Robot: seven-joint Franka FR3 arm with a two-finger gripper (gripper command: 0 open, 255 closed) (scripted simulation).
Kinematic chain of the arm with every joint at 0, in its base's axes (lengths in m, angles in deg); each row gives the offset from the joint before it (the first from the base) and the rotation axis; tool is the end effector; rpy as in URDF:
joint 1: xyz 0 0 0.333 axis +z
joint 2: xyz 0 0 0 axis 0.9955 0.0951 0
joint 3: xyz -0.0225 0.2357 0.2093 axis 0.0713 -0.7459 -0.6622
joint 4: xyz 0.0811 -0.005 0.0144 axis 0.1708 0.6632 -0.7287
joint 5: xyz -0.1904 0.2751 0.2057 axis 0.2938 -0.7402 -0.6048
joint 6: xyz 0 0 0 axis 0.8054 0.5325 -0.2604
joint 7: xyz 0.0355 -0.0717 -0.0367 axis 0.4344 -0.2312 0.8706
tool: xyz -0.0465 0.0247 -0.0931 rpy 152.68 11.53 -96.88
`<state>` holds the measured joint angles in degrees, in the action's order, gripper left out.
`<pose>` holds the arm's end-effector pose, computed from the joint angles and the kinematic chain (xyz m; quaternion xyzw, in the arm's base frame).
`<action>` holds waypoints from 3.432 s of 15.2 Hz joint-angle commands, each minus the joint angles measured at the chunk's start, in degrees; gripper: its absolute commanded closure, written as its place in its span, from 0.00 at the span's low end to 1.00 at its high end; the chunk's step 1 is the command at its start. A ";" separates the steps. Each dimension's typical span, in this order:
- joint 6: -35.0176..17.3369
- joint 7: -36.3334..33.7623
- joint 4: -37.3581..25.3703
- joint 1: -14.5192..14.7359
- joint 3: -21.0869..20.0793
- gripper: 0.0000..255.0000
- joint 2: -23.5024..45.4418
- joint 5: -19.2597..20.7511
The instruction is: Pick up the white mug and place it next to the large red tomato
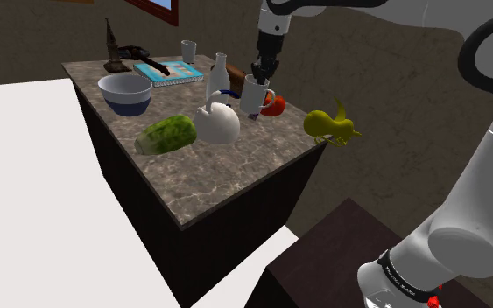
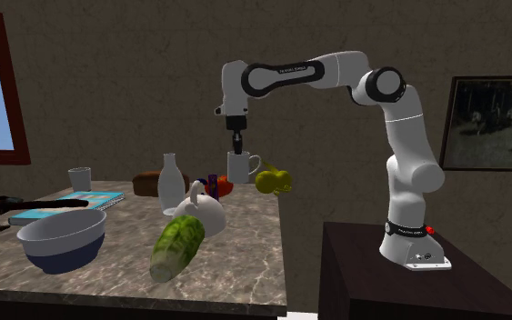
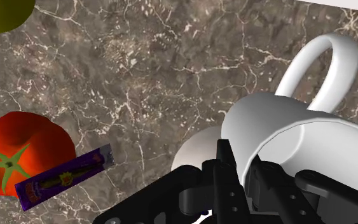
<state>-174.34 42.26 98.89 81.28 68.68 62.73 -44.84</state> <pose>0.6321 0.0378 0.5252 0.9935 0.1122 -0.0198 0.0023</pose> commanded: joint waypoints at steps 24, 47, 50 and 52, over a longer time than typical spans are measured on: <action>-13.07 6.34 8.04 -4.24 2.55 1.00 4.92 0.21; -20.65 6.04 12.84 -4.19 2.69 0.00 7.71 0.58; -18.97 6.10 11.80 -4.20 2.65 0.00 7.06 0.50; -15.53 6.20 9.44 -4.19 2.58 0.00 5.98 0.34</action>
<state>-191.34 48.44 109.46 77.08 71.29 68.97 -44.45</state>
